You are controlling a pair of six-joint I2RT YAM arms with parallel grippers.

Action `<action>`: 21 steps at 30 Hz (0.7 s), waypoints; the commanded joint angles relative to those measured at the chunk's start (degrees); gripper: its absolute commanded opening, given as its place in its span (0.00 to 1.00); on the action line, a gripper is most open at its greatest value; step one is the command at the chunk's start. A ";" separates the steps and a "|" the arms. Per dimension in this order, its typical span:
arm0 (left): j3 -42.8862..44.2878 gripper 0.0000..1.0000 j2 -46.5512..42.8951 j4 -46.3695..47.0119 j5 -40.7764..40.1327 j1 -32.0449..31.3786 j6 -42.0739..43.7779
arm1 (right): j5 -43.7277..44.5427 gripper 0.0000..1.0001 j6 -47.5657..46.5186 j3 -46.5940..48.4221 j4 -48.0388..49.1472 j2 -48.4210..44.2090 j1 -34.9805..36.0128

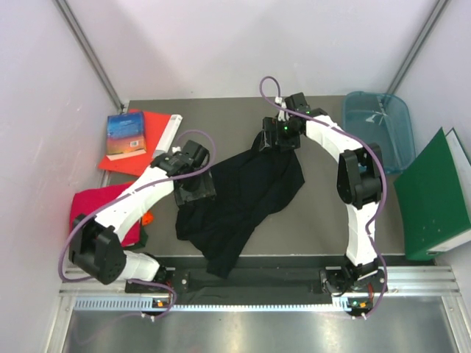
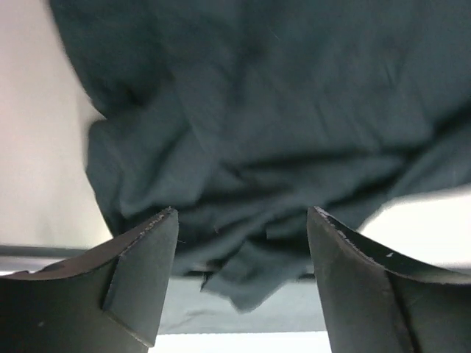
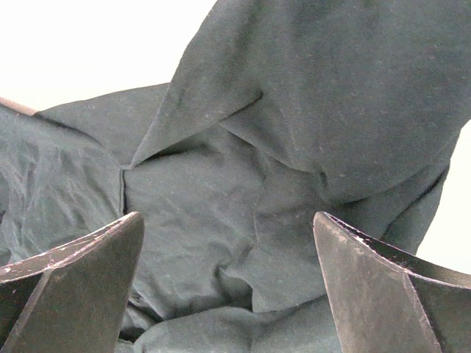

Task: Fold and stack the t-shirts
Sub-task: Flatten out the tshirt

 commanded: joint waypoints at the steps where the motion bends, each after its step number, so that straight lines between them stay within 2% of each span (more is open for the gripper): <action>1: -3.44 0.73 -0.96 8.74 4.19 7.71 -1.36 | 0.26 0.98 -0.81 2.62 0.08 -1.83 -0.85; 10: -10.91 0.66 3.96 17.29 19.40 10.44 -4.78 | -0.09 0.98 -1.69 1.39 -0.01 -2.62 -1.90; 15: -11.27 0.62 4.67 16.42 17.13 10.44 -6.46 | -0.61 0.98 -1.78 0.95 0.08 -2.80 -2.43; 21: -11.97 0.64 5.54 15.36 13.00 10.44 -6.63 | -1.05 0.98 -1.87 -0.63 0.60 -3.06 -2.87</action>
